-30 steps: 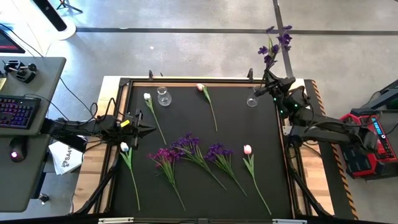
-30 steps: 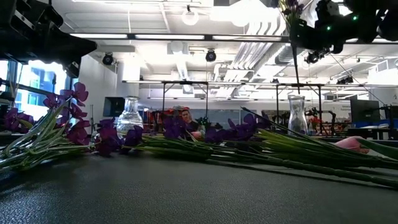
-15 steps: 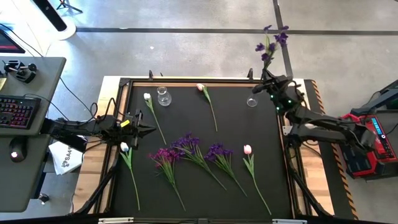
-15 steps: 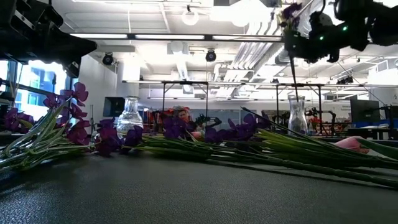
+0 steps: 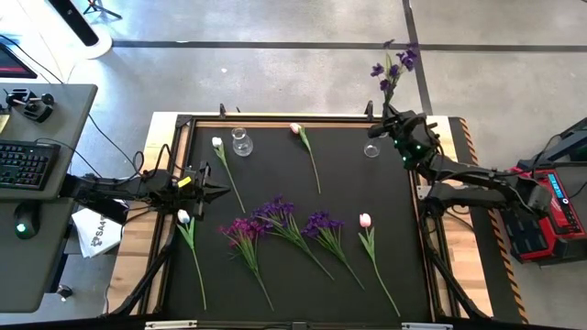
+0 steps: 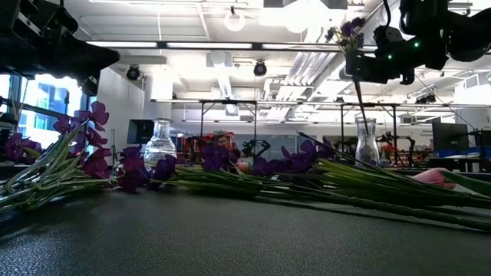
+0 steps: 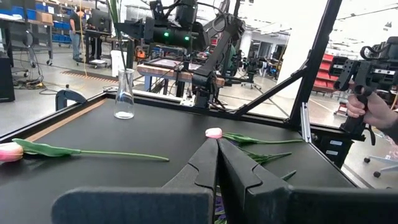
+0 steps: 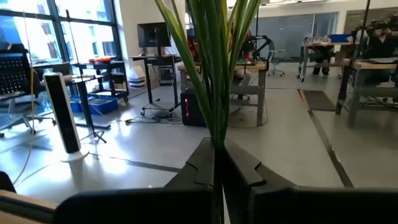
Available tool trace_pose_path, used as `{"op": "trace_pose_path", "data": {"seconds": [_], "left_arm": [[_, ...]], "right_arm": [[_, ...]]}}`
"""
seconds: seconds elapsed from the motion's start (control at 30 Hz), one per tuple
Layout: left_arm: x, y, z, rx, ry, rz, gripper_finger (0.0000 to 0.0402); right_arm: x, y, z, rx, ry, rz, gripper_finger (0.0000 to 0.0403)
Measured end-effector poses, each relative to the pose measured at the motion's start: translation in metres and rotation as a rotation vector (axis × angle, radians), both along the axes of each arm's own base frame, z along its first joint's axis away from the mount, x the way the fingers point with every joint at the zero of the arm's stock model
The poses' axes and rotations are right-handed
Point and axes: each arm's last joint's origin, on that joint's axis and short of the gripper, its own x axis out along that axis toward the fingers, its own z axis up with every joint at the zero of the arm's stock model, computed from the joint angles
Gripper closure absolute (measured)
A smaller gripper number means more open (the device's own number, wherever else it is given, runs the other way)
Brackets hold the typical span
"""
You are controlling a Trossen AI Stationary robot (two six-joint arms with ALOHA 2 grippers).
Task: Sort flowers into vase by color
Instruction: Put the top purple flowers into the right transparent vase
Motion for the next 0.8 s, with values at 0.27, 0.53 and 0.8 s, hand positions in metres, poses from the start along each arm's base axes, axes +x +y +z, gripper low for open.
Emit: {"op": "trace_pose_path", "data": {"seconds": [0.27,0.53,0.8], "left_arm": [[0.0,0.0,0.0,0.0,0.0,0.0,0.0401],[0.0,0.0,0.0,0.0,0.0,0.0,0.0401],[0.0,0.0,0.001,0.0,-0.005,0.0,0.0401]], "right_arm": [[0.0,0.0,-0.006,0.048,0.035,-0.005,0.0385],[-0.001,0.0,-0.009,0.073,0.046,-0.013,0.0258],[-0.005,0.003,0.003,0.12,0.11,-0.023,0.0162]]}}
